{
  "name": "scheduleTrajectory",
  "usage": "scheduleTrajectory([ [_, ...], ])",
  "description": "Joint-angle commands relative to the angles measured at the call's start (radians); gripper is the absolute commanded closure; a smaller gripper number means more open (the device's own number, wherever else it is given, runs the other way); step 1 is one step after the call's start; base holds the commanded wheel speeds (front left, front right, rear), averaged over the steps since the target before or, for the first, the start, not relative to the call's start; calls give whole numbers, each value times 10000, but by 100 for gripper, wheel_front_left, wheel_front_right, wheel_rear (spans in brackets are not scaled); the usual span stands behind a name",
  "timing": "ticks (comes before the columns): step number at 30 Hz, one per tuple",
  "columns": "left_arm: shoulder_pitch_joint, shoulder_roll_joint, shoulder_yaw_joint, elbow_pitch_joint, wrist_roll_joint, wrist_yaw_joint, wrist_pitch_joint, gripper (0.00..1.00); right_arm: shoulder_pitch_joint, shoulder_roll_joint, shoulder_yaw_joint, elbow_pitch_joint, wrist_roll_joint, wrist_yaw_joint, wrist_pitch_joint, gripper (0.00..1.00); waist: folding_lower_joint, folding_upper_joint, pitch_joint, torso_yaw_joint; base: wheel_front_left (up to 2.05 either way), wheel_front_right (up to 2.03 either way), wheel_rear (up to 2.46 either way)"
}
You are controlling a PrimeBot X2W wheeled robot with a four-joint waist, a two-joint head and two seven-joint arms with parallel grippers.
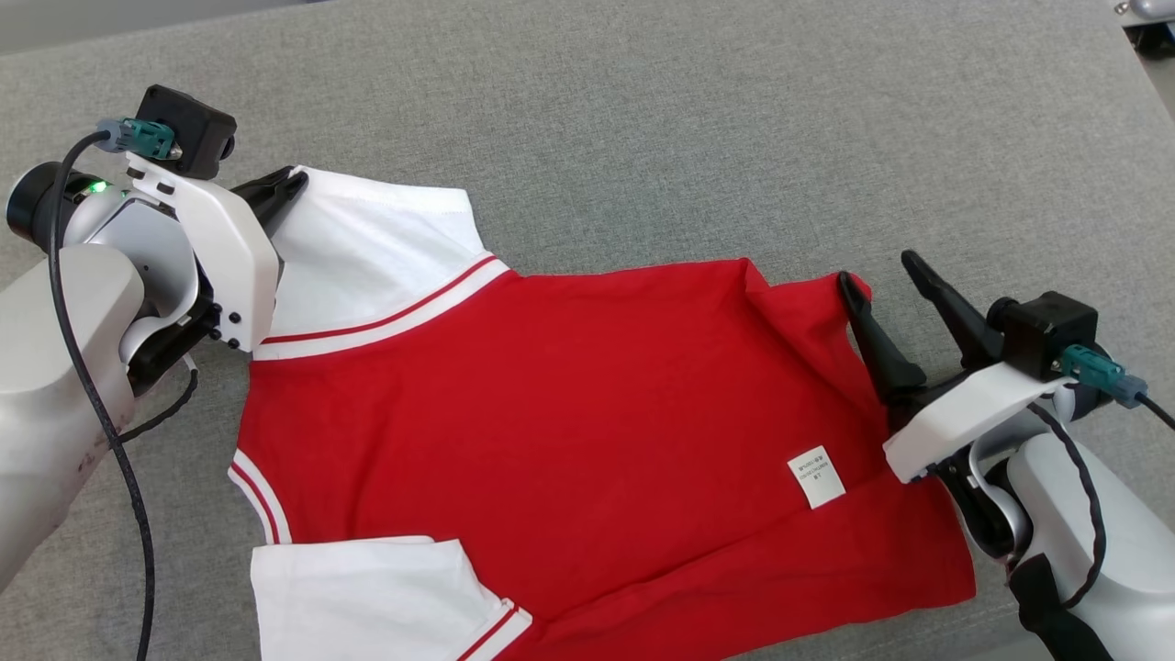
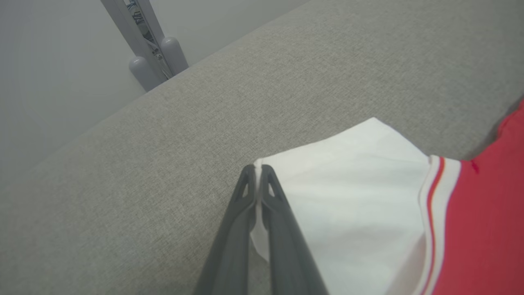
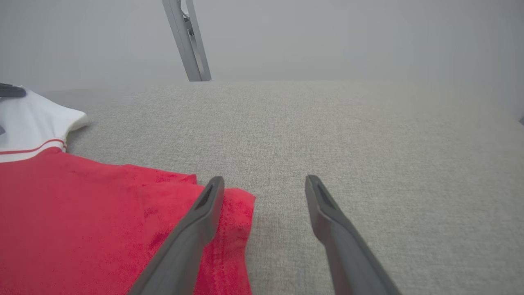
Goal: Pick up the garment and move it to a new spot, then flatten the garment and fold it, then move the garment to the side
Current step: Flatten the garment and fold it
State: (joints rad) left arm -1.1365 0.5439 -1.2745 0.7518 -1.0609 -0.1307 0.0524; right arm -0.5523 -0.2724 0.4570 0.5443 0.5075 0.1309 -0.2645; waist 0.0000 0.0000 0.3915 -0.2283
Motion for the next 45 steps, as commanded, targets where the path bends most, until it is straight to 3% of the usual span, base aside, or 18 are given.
scheduleTrajectory([
  [1,18,8,-2,33,-75,8,-17,100,59,-113,33,63,74,-4,-9,0,0,0,-6,7,0,0,0],
  [33,-428,-7,-41,-119,129,8,125,100,-1517,-300,2413,1478,1161,-4,-7,0,0,0,530,435,0,0,0],
  [34,-437,-7,-41,-111,120,10,120,100,-1523,-296,2500,1520,1220,-4,-7,42,0,0,536,441,0,0,0],
  [35,-445,-10,-41,-105,116,8,116,100,-1538,-300,2566,1549,1269,-4,-5,90,0,0,542,445,0,0,0],
  [36,-453,-11,-41,-102,118,10,116,100,-1562,-314,2626,1570,1298,-4,-4,100,0,0,549,448,0,0,0],
  [45,-397,-51,-42,-26,99,10,63,100,-1665,-453,2673,1511,1355,-6,-5,100,0,0,506,422,0,0,0],
])
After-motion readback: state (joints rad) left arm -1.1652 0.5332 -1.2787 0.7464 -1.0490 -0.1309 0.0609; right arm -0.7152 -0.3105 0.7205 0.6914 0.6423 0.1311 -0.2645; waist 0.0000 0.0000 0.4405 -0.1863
